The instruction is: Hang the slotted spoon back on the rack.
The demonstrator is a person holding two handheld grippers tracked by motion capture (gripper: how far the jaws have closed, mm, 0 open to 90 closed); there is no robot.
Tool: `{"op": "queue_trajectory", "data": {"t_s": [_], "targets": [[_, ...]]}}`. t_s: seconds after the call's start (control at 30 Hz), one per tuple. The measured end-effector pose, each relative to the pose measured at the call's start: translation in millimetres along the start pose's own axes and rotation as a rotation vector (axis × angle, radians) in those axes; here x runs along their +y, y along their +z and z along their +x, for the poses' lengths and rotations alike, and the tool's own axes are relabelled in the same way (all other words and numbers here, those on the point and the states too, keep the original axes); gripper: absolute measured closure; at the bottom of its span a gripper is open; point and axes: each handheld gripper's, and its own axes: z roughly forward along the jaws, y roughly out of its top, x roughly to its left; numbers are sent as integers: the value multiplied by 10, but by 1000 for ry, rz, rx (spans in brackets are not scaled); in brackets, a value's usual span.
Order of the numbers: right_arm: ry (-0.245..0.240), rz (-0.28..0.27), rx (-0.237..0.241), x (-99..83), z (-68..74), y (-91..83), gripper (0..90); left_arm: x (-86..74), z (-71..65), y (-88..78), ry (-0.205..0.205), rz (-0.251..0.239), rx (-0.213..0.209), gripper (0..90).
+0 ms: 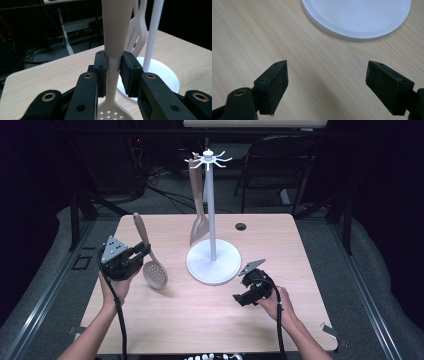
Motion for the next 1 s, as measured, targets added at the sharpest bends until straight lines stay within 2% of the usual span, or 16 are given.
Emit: {"op": "queue_trajectory", "data": {"t_s": [0.13, 0.23, 0.4, 0.5, 0.57, 1.0], "targets": [[-7, 8, -5, -2, -14, -8, 177, 93, -57, 58, 15, -11, -23, 758], [3, -1, -6, -7, -12, -2, 177, 178, -108, 97, 38, -13, -40, 758], [-10, 7, -8, -4, -16, -11, 177, 316, -194, 163, 70, -23, -64, 758], [8, -10, -5, -10, -10, -2, 177, 377, -237, 209, 75, -26, -79, 758], [-6, 7, -4, -7, -25, -14, 177, 415, -265, 237, 83, -30, -84, 758], [-3, 4, -6, -11, -30, -24, 178, 690, -418, 343, 140, -47, -117, 758]]}}
